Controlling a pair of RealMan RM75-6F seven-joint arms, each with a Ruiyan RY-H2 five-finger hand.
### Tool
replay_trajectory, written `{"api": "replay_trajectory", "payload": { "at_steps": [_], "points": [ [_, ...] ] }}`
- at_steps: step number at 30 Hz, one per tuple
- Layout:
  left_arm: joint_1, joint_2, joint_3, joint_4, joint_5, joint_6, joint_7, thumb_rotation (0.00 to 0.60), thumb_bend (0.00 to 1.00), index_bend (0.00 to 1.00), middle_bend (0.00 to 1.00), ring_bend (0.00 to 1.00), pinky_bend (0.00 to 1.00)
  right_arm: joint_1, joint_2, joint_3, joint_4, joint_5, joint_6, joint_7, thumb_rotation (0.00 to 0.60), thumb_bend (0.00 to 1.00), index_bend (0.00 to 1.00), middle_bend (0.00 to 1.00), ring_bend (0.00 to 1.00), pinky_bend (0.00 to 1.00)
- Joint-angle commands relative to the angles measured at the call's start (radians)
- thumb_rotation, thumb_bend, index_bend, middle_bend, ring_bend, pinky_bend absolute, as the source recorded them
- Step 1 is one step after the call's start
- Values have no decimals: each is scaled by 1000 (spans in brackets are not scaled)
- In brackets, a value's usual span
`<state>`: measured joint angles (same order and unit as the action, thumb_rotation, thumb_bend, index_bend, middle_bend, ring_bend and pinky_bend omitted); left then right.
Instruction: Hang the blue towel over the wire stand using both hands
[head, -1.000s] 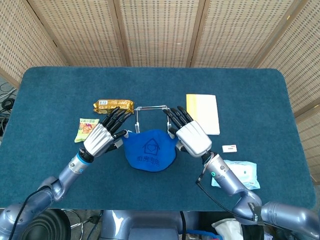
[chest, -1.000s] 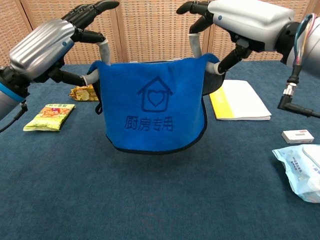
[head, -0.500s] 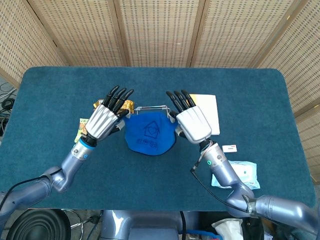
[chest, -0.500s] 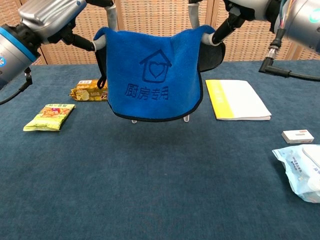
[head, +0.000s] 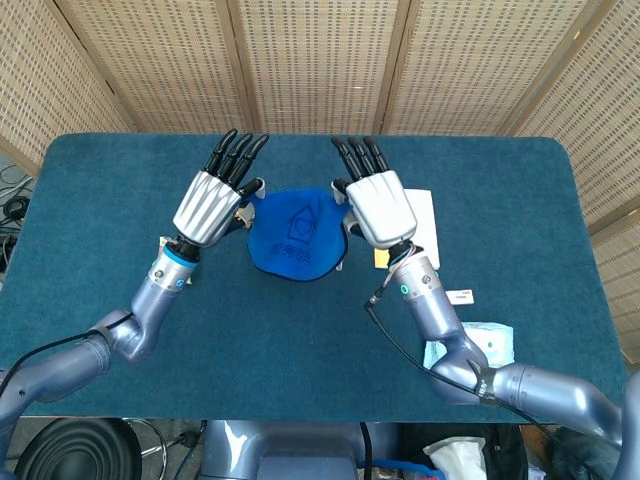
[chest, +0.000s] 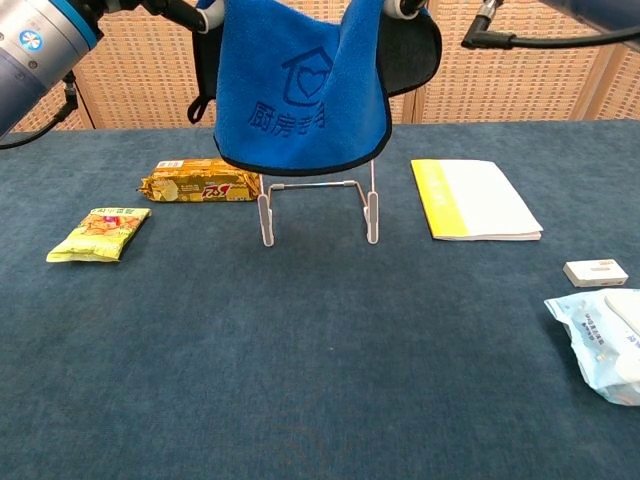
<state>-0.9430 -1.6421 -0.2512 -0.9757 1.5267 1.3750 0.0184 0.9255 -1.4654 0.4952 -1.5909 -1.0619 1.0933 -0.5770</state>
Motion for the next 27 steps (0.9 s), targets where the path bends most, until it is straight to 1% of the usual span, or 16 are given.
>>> {"api": "replay_trajectory", "payload": {
  "at_steps": [1, 5, 11, 15, 19, 21, 27],
  "points": [
    [-10, -3, -5, 26, -3, -12, -6, 600, 451, 699, 0, 0, 0, 40, -7, 21, 47, 54, -17, -22, 600, 544, 692, 58, 0, 54],
    [-16, -13, -12, 59, -10, -17, -31, 600, 450, 698, 0, 0, 0, 64, -10, 21, 81, 76, -27, -21, 600, 543, 692, 59, 0, 54],
    [-17, -32, -14, 101, -26, -35, -67, 600, 450, 698, 0, 0, 0, 76, -20, 3, 130, 91, -40, 2, 600, 544, 692, 59, 0, 54],
    [-8, -53, -8, 134, -41, -52, -95, 600, 450, 698, 0, 0, 0, 77, -39, -24, 171, 99, -53, 17, 600, 543, 692, 60, 0, 54],
    [7, -89, 6, 197, -51, -61, -133, 600, 450, 698, 0, 0, 0, 78, -78, -57, 237, 100, -64, 51, 600, 543, 692, 59, 0, 54],
    [19, -110, 20, 235, -61, -86, -160, 600, 450, 699, 0, 0, 0, 77, -101, -79, 268, 102, -78, 67, 600, 543, 692, 59, 0, 54],
    [27, -162, 38, 328, -58, -95, -230, 600, 450, 699, 0, 0, 0, 79, -140, -109, 327, 77, -81, 107, 600, 544, 692, 61, 0, 54]
  ]
}}
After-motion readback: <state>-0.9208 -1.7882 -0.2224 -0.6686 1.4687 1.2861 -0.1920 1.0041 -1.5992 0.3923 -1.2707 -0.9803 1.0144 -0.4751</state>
